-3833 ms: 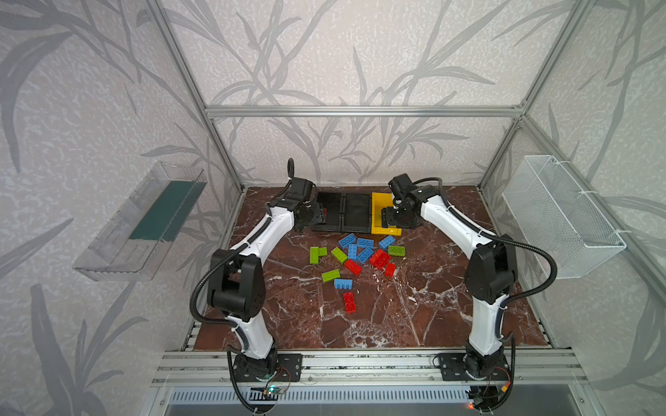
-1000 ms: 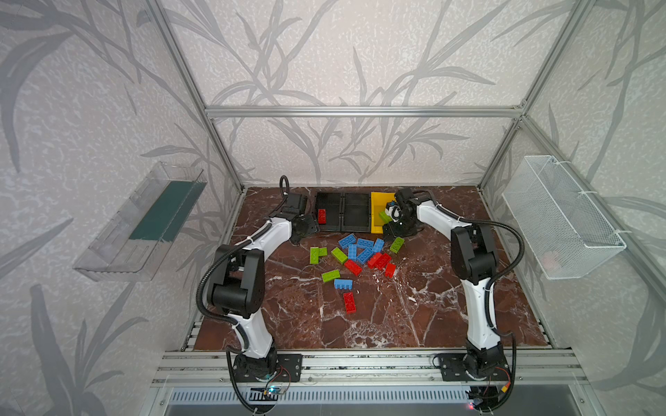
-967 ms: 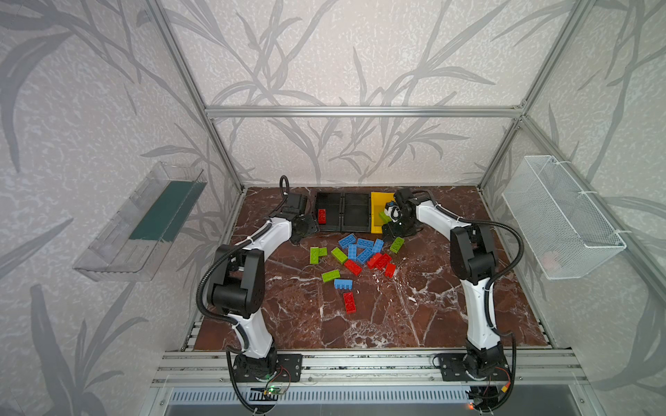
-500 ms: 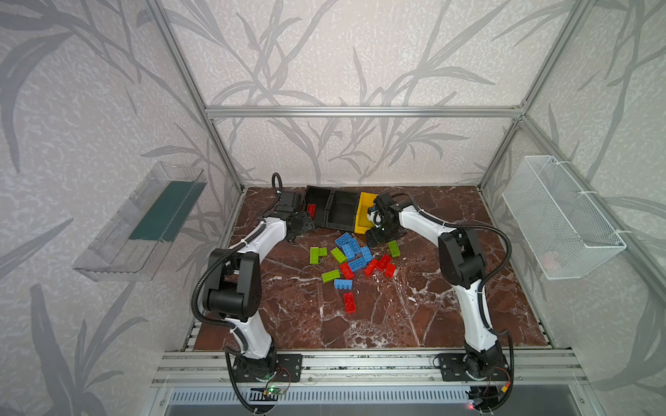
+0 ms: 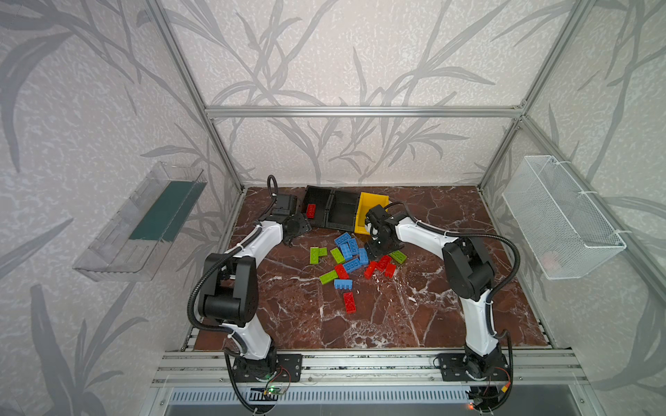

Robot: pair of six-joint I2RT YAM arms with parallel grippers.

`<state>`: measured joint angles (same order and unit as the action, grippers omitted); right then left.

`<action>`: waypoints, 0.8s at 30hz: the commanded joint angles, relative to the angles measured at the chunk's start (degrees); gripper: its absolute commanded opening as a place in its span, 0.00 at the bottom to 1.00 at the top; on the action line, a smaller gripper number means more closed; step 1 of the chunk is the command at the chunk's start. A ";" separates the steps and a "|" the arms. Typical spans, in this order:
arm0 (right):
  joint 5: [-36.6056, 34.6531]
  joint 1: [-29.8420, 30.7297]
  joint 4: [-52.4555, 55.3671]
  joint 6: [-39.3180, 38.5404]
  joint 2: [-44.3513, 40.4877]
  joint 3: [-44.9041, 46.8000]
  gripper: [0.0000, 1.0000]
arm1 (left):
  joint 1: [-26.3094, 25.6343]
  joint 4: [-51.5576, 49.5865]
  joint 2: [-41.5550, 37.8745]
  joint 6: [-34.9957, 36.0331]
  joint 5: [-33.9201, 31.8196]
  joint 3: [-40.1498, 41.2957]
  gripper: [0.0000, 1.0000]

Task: Sort the legos into containers by color
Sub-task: Move the lego to the center of the table.

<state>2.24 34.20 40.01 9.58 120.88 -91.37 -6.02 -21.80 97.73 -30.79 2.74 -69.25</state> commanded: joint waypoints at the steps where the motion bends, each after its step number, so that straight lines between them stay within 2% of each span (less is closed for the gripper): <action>1: 1.38 -0.01 -1.98 1.13 -3.30 0.58 0.73 | 0.39 0.43 -2.02 0.38 0.02 0.61 0.74; 9: 5.41 1.16 -2.60 3.99 -2.45 -0.38 0.75 | 0.49 0.17 -1.93 0.42 0.25 0.83 0.74; 16: 1.09 3.50 -4.00 9.97 0.60 -0.48 0.76 | 0.57 -0.75 -2.21 0.59 0.25 0.61 0.74; 24: -4.24 3.86 0.10 12.15 0.87 -1.94 0.64 | 0.84 -1.29 -2.80 0.56 0.15 0.96 0.74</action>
<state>0.95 38.15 36.69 19.68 120.77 -91.22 -5.54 -22.04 97.19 -30.57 3.07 -68.90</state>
